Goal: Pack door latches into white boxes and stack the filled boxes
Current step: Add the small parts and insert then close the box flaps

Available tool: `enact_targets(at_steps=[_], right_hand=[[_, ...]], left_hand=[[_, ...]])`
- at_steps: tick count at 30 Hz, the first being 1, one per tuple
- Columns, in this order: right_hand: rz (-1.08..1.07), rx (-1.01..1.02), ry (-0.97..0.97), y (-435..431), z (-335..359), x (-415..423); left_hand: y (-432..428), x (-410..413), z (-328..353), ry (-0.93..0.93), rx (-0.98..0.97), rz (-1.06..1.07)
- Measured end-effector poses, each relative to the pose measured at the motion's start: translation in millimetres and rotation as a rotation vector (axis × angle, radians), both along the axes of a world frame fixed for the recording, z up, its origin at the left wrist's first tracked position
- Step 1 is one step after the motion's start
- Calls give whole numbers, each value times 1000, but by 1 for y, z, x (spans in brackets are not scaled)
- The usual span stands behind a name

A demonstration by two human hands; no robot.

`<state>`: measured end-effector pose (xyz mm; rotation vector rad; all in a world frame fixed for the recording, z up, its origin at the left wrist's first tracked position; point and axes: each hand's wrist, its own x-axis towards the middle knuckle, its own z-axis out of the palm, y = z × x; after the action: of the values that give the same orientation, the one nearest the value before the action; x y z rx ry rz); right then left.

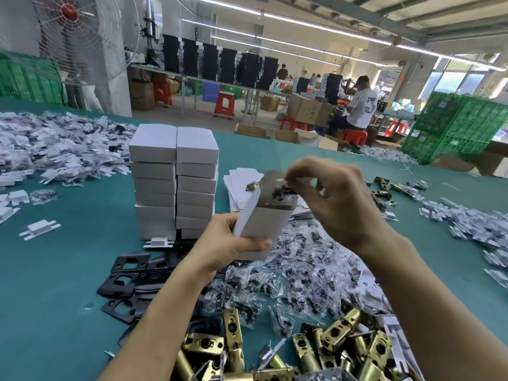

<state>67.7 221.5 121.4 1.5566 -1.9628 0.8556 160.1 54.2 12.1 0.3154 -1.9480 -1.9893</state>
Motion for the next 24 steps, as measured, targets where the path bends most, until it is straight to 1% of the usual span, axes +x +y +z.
enact_targets(at_steps=[3,5,9,13,20,22,24], right_hand=[[-31,54,91,-9,-6,4],[-11,72,85,-13,-12,6],[33,91,-168,-13,-16,3],[37,85,-279,-12,-14,2],[-87,359,-71,-4,-25,0],[-128,330,-45,1,-31,-2],[-149,177,-70,5,-39,-3]], left_hand=[[3,1,3,16,7,-51],[3,2,4,32,24,-62],[4,4,6,50,34,-63],[6,3,6,37,51,-52],[5,3,3,40,55,-43],[6,2,3,37,68,-41],[6,1,2,43,83,-46]])
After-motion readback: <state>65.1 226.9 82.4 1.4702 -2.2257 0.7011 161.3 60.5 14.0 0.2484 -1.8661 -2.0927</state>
